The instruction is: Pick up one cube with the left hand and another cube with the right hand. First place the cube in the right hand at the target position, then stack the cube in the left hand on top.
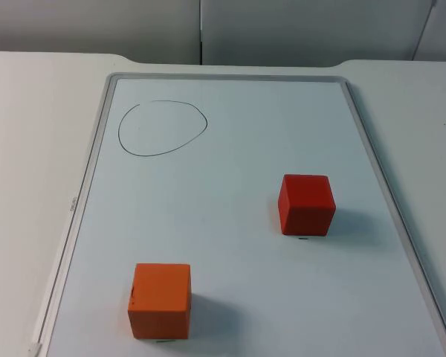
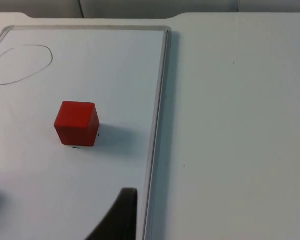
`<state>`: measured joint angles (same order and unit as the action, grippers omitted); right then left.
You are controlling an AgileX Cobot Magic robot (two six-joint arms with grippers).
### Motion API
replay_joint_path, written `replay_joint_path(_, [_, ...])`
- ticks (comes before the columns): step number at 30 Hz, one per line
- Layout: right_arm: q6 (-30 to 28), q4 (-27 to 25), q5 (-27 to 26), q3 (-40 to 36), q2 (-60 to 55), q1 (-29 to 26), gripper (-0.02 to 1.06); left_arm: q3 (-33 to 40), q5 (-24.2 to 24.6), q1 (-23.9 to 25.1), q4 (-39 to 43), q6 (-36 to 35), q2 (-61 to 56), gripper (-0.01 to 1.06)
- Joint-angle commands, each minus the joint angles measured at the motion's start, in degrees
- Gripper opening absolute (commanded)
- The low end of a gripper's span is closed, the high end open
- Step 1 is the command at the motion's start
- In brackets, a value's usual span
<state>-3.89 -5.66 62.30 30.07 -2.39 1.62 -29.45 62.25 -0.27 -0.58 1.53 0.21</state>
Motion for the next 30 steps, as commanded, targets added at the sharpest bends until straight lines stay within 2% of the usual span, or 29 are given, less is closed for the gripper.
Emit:
replay_joint_path(1, [-0.69, -0.61, -1.0, 0.95, -2.21, -0.44, 1.04, 0.09, -0.54, 0.15, -0.46, -0.18, -0.21, 1.05])
replay_joint_path(4, [-1.87, -0.9, -2.5, 2.13, -6.38, -0.44, 1.04, 0.09, -0.54, 0.15, -0.46, -0.18, -0.21, 1.05])
replay_joint_path(12, [-12.37, -11.19, -11.49, 8.32, -23.25, -0.44, 1.04, 0.09, -0.54, 0.15, -0.46, -0.18, -0.21, 1.05])
replay_joint_path(14, [-14.31, -13.11, -11.91, 9.75, -25.82, -0.44, 1.04, 0.09, -0.54, 0.15, -0.46, -0.18, -0.21, 1.05])
replay_joint_path(17, [-19.19, -19.42, -13.1, 15.26, -36.9, -0.44, 1.04, 0.09, -0.54, 0.15, -0.46, -0.18, -0.21, 1.05])
replay_joint_path(18, [-19.19, -19.42, -13.1, 15.26, -36.9, -0.44, 1.04, 0.09, -0.54, 0.15, -0.46, -0.18, -0.21, 1.05])
replay_joint_path(23, [-30.12, -32.02, -13.81, 21.91, -53.69, -0.44, 0.98, 0.09, -0.54, 0.15, -0.46, -0.18, -0.21, 1.05])
replay_joint_path(27, [-31.65, -34.34, -13.81, 25.22, -61.34, -0.11, 0.97, 0.09, -0.54, 0.15, -0.46, -0.18, -0.21, 1.05])
replay_joint_path(29, [-31.53, -34.34, -14.24, 26.01, -64.17, 0.93, 0.97, 0.09, -0.54, 0.15, -0.46, -0.18, -0.21, 1.05])
replay_joint_path(30, [-31.53, -34.04, -15.84, 26.58, -67.04, 3.11, 0.97, 0.09, -0.54, 0.15, -0.46, -0.18, -0.21, 1.05])
